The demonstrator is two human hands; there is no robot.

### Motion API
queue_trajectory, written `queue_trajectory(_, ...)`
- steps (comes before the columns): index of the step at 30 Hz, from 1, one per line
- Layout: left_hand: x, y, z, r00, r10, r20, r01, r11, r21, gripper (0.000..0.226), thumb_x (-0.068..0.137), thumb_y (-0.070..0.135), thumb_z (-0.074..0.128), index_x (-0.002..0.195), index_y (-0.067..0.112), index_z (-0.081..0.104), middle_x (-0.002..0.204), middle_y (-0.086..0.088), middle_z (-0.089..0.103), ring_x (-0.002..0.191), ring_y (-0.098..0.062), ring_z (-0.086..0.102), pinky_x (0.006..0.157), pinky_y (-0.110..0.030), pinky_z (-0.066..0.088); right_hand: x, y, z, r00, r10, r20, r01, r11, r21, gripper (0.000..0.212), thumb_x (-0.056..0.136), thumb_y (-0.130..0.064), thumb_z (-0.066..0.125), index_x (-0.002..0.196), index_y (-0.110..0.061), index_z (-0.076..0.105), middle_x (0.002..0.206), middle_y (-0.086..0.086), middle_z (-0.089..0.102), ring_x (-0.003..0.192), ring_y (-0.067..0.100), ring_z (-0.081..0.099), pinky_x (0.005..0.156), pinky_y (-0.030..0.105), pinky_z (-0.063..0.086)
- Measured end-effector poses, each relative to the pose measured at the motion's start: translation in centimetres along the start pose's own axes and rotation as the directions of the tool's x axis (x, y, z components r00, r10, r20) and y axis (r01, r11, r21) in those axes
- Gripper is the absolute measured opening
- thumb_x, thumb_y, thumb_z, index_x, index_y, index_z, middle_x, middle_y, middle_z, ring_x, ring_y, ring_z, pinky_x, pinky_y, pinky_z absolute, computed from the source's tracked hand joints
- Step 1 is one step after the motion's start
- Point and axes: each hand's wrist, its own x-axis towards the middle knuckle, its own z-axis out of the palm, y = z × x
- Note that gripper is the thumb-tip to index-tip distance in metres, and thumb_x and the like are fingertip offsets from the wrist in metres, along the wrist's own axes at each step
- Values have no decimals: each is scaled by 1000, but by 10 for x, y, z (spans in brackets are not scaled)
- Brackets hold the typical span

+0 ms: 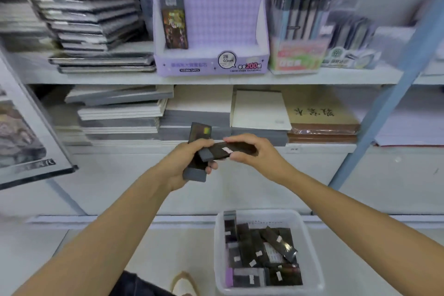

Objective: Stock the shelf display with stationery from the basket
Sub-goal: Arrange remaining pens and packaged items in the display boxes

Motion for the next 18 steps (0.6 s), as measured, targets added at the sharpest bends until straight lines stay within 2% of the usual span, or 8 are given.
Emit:
queue_trajectory(2,-12,22,8,998,56,35,-54,997,-55,45,86,46,62,107,6,67,89,-17,73,52,-20,60,46,-25,49,3,-21,0,997,-38,-67,39,999,13,27,89,-35,61,113,-27,67,101,-1,67,85,10,65,71,21,51)
queue_trajectory(4,-23,40,17,986,155,65,-152,987,-58,57,75,60,63,104,11,69,87,-16,73,53,-22,59,47,-25,49,9,-39,-1,985,-73,-159,78,997,26,18,96,-36,54,97,-26,68,84,2,67,65,17,65,53,24,45)
queue_trajectory(6,-31,52,25,955,294,35,-295,954,44,48,73,54,70,97,12,70,84,-13,72,55,-20,60,50,-27,49,15,-57,-1,980,-80,-181,93,994,63,36,95,-48,47,85,-17,63,73,11,68,46,19,61,40,23,36)
queue_trajectory(9,-37,66,30,895,442,-50,-433,892,130,20,81,25,73,83,6,67,67,-8,66,52,-17,59,51,-27,48,22,-82,0,986,-115,-117,119,993,26,42,93,-54,39,85,-22,63,65,6,71,33,12,50,36,17,33)
queue_trajectory(11,-39,78,28,872,482,-78,-470,872,134,14,85,17,72,80,6,65,62,-7,63,50,-17,58,48,-25,48,29,-99,-2,979,-159,-128,154,987,-45,44,95,-53,37,82,-22,65,68,3,70,41,11,51,43,21,38)
queue_trajectory(13,-41,94,24,853,519,-63,-498,844,200,13,85,15,72,79,5,66,60,-7,62,48,-17,58,46,-24,48,42,-116,-6,960,-236,-152,213,965,-155,39,99,-48,39,82,-21,62,74,-5,64,60,9,55,58,28,43)
queue_trajectory(15,-43,109,20,839,544,-28,-516,811,276,12,84,15,74,81,5,68,60,-9,62,49,-18,59,47,-25,48,56,-135,-10,949,-291,-122,268,947,-177,17,100,-35,48,105,-25,61,97,-6,67,86,9,63,77,30,51)
queue_trajectory(18,-45,132,14,819,574,-11,-541,778,319,9,86,13,72,83,5,69,61,-8,64,50,-17,59,48,-25,49,82,-161,-12,924,-368,-101,345,919,-192,30,95,-15,60,125,-16,57,115,1,67,106,16,64,95,35,51)
